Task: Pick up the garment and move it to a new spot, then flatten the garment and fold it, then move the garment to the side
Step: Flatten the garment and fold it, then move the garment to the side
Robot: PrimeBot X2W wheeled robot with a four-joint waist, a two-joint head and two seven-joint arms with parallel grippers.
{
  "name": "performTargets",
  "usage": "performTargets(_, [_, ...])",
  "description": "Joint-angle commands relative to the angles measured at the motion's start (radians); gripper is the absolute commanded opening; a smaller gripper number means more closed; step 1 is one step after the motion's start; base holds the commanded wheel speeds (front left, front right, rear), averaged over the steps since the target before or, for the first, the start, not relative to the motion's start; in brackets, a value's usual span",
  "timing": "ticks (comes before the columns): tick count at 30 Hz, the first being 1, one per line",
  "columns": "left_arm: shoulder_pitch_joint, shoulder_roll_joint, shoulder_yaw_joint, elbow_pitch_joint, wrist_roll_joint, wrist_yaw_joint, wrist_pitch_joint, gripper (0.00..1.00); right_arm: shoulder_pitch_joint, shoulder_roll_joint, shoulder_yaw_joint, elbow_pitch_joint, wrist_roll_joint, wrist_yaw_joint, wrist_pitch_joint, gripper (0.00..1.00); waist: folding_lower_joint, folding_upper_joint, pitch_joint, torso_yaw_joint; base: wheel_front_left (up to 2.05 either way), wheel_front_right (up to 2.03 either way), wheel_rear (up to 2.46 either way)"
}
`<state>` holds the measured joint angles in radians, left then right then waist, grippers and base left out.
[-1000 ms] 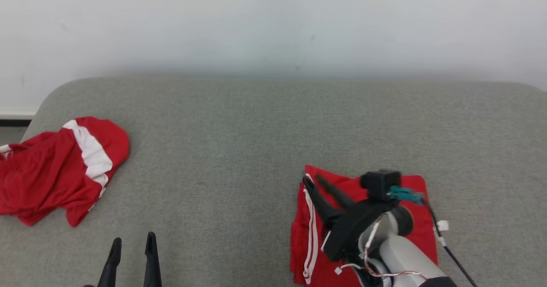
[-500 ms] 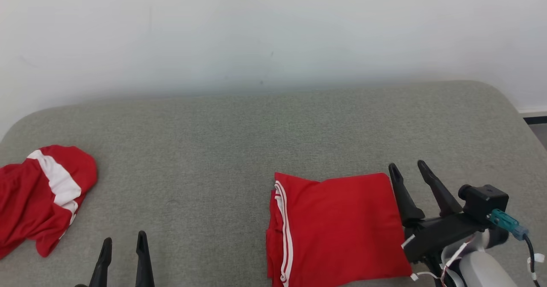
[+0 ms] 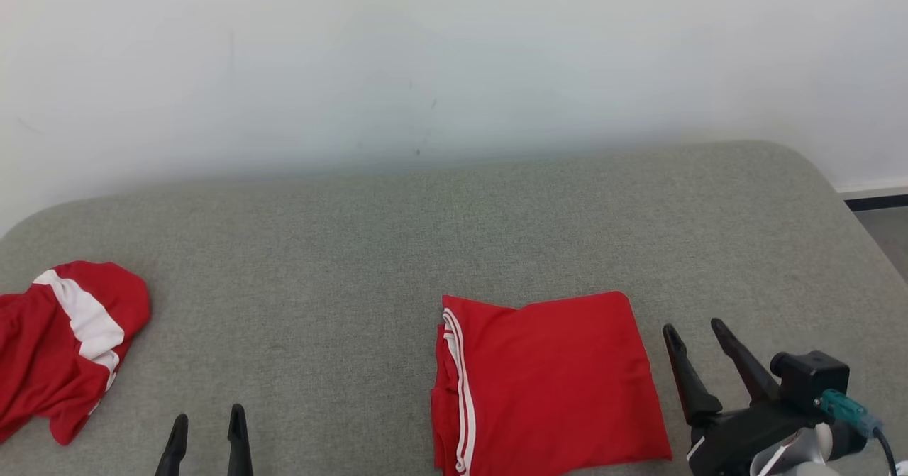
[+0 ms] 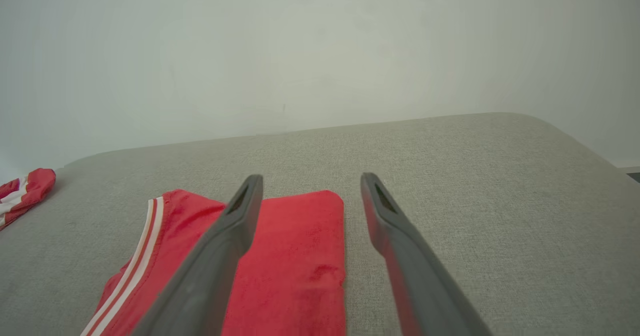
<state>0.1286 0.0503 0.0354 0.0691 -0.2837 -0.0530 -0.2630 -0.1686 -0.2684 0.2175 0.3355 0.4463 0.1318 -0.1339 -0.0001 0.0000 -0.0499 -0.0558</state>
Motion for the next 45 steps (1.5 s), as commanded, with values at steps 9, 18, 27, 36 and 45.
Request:
performTargets(9, [0.019,0.0,0.025,0.023,0.015,-0.016,-0.002,1.0,0.031,0.007,0.018,0.023,0.008,-0.002,-0.001,1.0,0.0001,0.0,-0.015,0.007,0.0,0.0,0.0])
performTargets(18, [0.013,0.0,0.027,0.03,0.018,-0.017,-0.002,1.0,0.021,0.016,0.019,0.033,-0.003,-0.002,-0.003,1.0,0.0001,0.0,-0.01,0.01,0.0,0.0,0.0])
performTargets(27, [0.011,0.0,0.009,0.025,0.018,-0.002,-0.002,1.0,0.022,0.024,0.014,0.038,0.001,-0.002,-0.003,1.0,0.0001,0.0,-0.005,0.007,0.0,0.0,0.0])
performTargets(36, [0.007,0.0,-0.006,0.016,0.011,0.009,-0.002,1.0,-0.008,0.01,-0.002,0.069,0.024,-0.002,0.061,1.0,0.0001,0.0,0.006,0.011,0.0,0.0,0.0])
performTargets(45, [0.004,0.0,-0.033,-0.001,0.014,0.009,-0.002,1.0,-0.094,-0.005,-0.064,0.181,0.05,-0.002,0.383,1.0,0.0001,0.0,0.029,0.07,0.0,0.0,0.0])
